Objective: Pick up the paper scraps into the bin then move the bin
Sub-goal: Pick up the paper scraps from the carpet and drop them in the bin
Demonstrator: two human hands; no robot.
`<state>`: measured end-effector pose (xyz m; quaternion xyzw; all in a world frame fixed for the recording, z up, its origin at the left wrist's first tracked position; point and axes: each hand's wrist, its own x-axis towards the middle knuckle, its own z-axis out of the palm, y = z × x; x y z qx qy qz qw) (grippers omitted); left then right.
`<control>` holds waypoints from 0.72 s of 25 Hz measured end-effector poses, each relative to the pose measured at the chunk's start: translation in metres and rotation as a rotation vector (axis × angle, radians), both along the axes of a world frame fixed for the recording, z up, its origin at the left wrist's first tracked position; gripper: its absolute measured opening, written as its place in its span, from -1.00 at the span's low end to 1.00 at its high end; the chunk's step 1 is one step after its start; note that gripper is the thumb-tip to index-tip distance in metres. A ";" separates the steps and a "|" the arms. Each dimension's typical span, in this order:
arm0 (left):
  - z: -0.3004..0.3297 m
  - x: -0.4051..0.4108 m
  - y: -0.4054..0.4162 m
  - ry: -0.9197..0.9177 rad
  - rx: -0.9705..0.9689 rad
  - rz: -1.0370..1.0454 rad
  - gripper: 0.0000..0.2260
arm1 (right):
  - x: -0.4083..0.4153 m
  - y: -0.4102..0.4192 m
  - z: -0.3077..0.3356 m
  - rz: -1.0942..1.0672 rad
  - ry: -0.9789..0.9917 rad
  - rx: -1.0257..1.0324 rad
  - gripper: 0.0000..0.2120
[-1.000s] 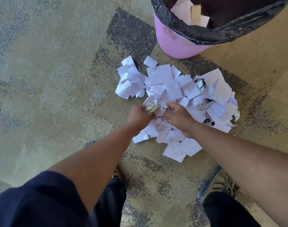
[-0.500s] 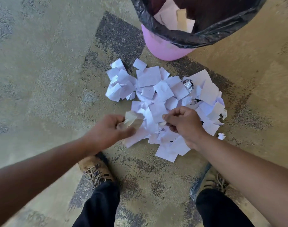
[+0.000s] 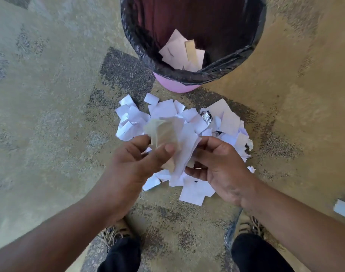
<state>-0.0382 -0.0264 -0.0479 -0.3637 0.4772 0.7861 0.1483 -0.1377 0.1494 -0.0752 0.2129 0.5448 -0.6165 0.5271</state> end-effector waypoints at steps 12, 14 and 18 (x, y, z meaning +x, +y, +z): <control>0.011 -0.062 0.039 0.086 -0.228 0.231 -0.92 | -0.025 -0.019 0.038 -0.167 0.116 -0.049 -0.79; 0.022 -0.074 0.032 0.135 -0.310 0.212 -0.91 | -0.039 -0.026 0.050 -0.194 0.145 -0.067 -0.68; 0.041 -0.115 0.009 0.256 -0.397 0.170 -0.80 | -0.077 -0.049 0.069 -0.143 0.346 -0.028 -0.90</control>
